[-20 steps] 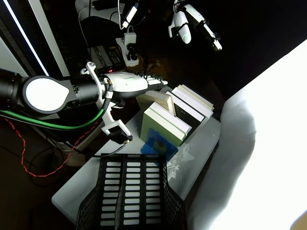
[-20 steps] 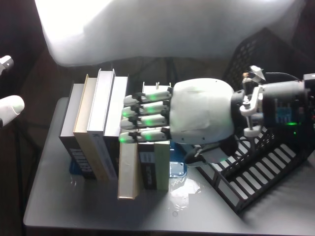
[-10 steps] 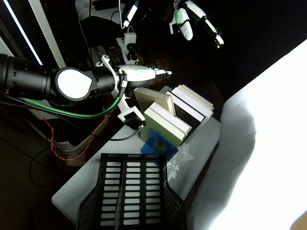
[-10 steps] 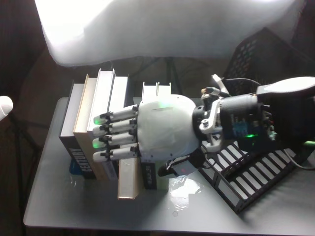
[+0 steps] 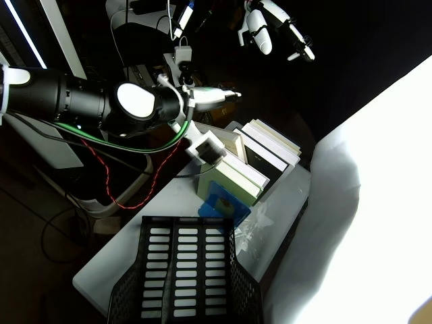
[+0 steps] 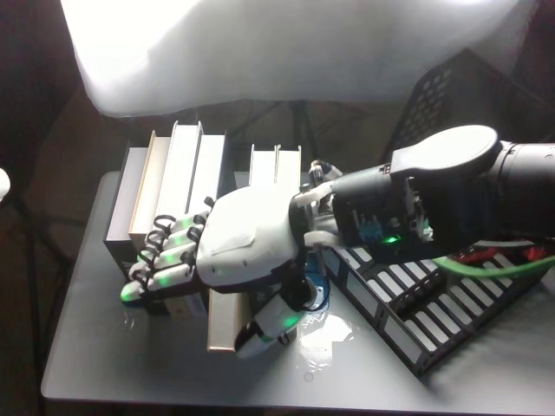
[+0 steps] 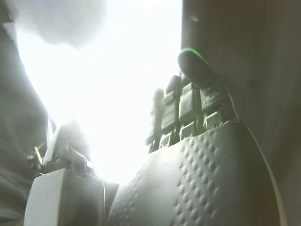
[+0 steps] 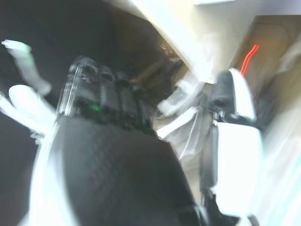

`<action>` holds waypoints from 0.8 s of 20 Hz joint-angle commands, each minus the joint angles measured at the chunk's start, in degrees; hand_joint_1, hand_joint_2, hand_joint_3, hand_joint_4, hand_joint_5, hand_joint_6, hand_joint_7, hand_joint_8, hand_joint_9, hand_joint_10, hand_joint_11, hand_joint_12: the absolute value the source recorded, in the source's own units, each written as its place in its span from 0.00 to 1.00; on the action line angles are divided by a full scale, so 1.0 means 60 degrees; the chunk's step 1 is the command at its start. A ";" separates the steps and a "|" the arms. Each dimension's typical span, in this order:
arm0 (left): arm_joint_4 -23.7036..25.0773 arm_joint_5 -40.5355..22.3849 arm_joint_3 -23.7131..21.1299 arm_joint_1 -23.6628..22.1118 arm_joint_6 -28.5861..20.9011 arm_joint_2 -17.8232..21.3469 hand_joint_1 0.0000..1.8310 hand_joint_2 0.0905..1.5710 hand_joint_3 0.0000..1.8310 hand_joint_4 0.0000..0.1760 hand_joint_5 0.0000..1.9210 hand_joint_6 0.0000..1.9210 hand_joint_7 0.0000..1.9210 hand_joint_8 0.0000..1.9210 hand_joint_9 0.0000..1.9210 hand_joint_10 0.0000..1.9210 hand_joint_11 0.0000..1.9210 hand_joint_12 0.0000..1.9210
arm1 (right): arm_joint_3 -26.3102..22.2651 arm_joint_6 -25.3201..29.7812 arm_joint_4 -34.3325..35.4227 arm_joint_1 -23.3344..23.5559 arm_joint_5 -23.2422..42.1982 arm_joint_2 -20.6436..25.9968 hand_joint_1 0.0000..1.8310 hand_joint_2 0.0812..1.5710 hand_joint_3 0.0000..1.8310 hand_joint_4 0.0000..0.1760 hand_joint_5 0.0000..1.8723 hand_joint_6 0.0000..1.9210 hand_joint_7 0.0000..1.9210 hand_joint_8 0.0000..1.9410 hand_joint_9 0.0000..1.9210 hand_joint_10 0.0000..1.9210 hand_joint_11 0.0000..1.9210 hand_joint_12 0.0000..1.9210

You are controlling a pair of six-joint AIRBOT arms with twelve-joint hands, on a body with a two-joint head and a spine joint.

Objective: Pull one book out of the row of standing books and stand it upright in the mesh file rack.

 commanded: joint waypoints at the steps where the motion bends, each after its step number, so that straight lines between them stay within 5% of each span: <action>1: -0.0169 -0.1212 0.0072 0.0001 -0.0042 0.0058 0.18 0.87 0.01 0.00 0.09 0.01 0.04 0.00 0.00 0.00 0.00 1.00 | 0.0024 0.0024 0.0321 0.0087 0.0344 -0.0053 0.45 0.65 0.00 0.00 0.00 0.00 0.00 0.00 0.00 0.00 0.00 0.00; 8: -0.0263 -0.1275 0.0075 0.0091 -0.0042 0.0023 0.27 0.87 0.00 0.00 0.09 0.01 0.04 0.00 0.00 0.00 0.00 1.00 | 0.0098 0.0024 -0.0422 0.0221 0.0259 -0.0291 0.42 0.65 0.00 0.00 0.00 0.00 0.00 0.00 0.00 0.00 0.00 0.00; 9: -0.0276 -0.1294 0.0073 0.0096 -0.0042 0.0023 0.27 0.87 0.00 0.00 0.10 0.00 0.05 0.00 0.01 0.01 0.00 0.90 | 0.0103 0.0024 -0.0711 0.0259 0.0245 -0.0315 0.44 0.66 0.00 0.00 0.00 0.00 0.00 0.00 0.00 0.00 0.00 0.00; 10: -0.0282 -0.1297 0.0073 0.0096 -0.0042 0.0017 0.27 0.87 0.00 0.00 0.10 0.00 0.05 0.00 0.01 0.01 0.00 0.90 | 0.0109 0.0024 -0.0974 0.0284 0.0234 -0.0333 0.44 0.66 0.00 0.00 0.00 0.00 0.00 0.00 0.00 0.00 0.00 0.00; 13: -0.0300 -0.1305 0.0074 0.0097 -0.0042 -0.0014 0.27 0.87 0.00 0.00 0.10 0.00 0.04 0.01 0.00 0.02 0.00 0.31 | 0.0096 0.0226 -0.1844 0.0324 0.0137 -0.0395 0.51 0.64 0.00 0.00 0.00 0.00 0.00 0.00 0.00 0.00 0.00 0.00; 14: -0.0301 -0.1305 0.0076 0.0097 -0.0042 -0.0021 0.27 0.87 0.00 0.00 0.10 0.00 0.04 0.00 0.00 0.02 0.00 0.15 | 0.0074 0.0226 -0.2189 0.0345 0.0075 -0.0419 0.54 0.60 0.02 0.00 0.00 0.00 0.00 0.00 0.00 0.00 0.00 0.13; 16: -0.0301 -0.1309 0.0077 0.0097 -0.0042 -0.0026 0.25 0.88 0.00 0.00 0.09 0.00 0.03 0.00 0.00 0.00 0.00 0.01 | 0.0062 0.0226 -0.2640 0.0354 -0.0039 -0.0442 0.53 0.61 0.02 0.00 0.00 0.00 0.00 0.00 0.00 0.00 0.00 0.00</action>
